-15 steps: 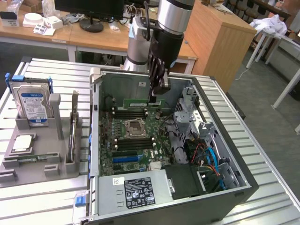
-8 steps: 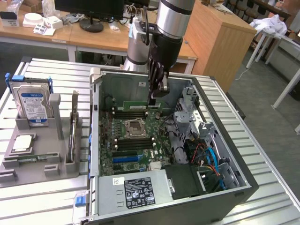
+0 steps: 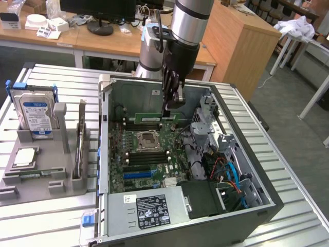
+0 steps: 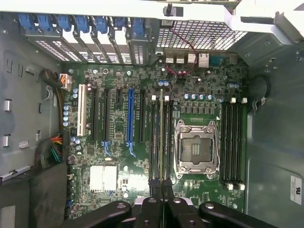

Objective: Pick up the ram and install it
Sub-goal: 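Pick up the ram and move it above insertion slot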

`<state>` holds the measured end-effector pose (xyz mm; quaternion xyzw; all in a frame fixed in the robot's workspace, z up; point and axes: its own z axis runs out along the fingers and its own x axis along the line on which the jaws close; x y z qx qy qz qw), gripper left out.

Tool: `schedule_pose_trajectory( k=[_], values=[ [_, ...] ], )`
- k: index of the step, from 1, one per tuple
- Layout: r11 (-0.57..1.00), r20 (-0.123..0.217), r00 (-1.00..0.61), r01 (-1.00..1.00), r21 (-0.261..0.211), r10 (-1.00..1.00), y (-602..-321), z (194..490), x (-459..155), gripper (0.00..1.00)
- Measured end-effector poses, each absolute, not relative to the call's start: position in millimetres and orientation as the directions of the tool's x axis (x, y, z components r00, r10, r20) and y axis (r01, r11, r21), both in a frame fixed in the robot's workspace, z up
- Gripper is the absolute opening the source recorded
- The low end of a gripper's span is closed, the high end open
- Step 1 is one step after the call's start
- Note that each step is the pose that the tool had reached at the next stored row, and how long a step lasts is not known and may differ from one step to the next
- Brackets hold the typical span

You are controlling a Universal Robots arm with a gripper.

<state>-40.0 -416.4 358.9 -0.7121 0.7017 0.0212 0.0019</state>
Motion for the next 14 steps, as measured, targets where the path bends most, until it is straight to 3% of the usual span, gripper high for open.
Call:
schedule_pose_trajectory(
  k=[14],
  values=[
    [-0.015,-0.033,0.014,-1.000,0.027,-0.999,-410.4,358.2,-40.1,0.12]
  ],
)
